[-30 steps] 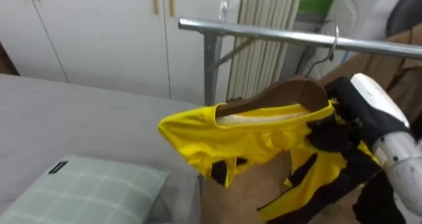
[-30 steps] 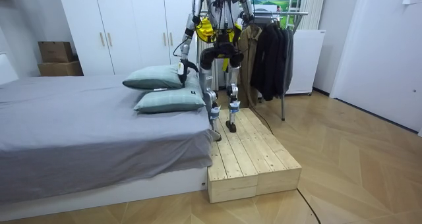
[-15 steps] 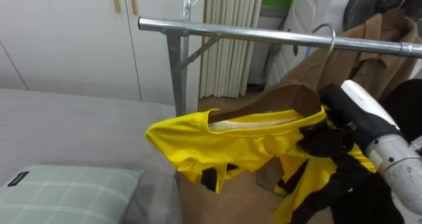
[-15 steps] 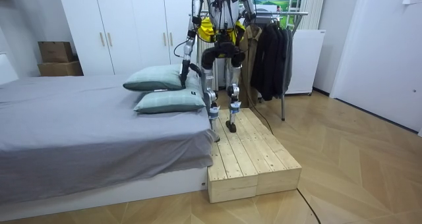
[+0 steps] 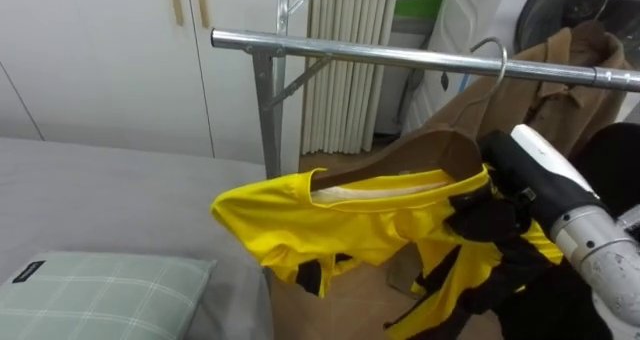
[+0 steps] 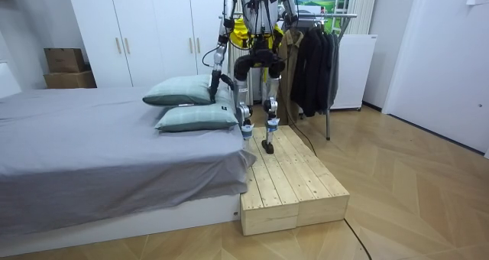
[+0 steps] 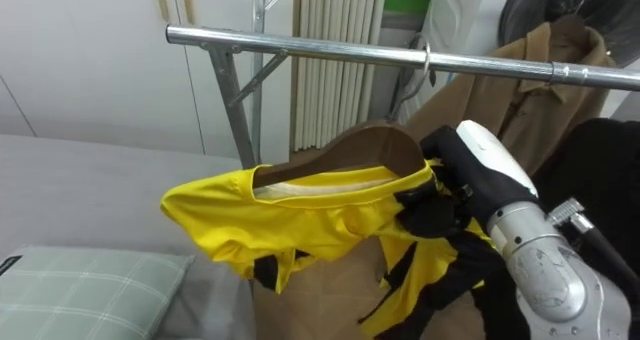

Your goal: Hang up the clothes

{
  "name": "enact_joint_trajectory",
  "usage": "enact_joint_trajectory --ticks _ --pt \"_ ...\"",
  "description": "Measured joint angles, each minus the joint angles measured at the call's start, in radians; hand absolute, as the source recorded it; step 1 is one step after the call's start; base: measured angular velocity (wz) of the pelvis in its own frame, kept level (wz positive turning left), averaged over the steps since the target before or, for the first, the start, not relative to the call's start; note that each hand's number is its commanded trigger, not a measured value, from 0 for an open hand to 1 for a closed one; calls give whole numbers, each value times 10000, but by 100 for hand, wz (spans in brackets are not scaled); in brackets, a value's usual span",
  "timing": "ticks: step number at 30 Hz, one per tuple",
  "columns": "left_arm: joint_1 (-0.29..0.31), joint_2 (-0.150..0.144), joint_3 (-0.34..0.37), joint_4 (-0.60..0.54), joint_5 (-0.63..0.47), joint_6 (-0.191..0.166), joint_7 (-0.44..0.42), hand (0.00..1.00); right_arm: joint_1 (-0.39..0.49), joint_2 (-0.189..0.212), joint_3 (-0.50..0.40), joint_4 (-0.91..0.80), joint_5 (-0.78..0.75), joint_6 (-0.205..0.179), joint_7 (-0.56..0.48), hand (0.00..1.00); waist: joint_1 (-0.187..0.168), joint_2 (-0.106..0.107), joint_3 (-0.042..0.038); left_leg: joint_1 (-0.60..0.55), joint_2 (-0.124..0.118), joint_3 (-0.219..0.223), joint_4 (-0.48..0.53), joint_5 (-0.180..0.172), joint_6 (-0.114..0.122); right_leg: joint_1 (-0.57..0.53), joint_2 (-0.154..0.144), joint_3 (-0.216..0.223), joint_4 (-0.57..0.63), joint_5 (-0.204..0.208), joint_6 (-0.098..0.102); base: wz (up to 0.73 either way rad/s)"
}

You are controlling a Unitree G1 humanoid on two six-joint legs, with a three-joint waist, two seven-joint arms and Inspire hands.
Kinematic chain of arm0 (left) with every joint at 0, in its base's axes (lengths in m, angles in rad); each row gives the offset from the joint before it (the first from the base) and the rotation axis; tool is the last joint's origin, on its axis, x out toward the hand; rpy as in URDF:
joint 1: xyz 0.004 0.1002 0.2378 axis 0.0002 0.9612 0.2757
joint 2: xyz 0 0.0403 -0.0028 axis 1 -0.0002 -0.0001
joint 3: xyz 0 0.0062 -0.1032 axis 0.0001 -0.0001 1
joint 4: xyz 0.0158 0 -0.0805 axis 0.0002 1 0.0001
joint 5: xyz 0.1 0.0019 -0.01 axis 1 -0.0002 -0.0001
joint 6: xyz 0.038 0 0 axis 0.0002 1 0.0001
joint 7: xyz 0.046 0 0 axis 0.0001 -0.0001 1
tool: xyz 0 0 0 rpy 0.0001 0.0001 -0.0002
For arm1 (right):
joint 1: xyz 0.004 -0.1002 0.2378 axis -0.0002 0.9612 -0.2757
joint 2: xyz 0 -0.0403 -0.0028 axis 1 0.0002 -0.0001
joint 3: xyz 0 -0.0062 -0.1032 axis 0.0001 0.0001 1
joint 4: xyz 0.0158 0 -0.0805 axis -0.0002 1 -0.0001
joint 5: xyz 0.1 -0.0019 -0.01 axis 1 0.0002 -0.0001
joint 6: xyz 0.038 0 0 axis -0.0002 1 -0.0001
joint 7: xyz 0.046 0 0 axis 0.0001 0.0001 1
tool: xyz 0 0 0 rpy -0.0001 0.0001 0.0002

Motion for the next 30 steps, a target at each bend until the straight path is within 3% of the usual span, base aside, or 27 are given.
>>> enact_joint_trajectory --ticks 4,15,30 --pt "30 35 16 -3 2 -256 24 0 -1 -43 -3 372 334 -7 0 100 149 -12 -10 -15 0 -15 -75 -35 -55 -48 23 -4 -5 86 8 0" --pt "29 9 241 -82 109 -276 22 0 -49 -113 -46 1747 486 -120 20 100 478 -29 -57 180 12 -54 -220 -46 -68 192 59 -42 -204 253 5 0" --pt "19 -17 255 -311 293 -275 -39 0 -1469 -157 -26 3860 671 -86 669 100 722 -64 -64 105 -20 -361 -222 -39 -64 220 -73 -429 -169 115 20 6"
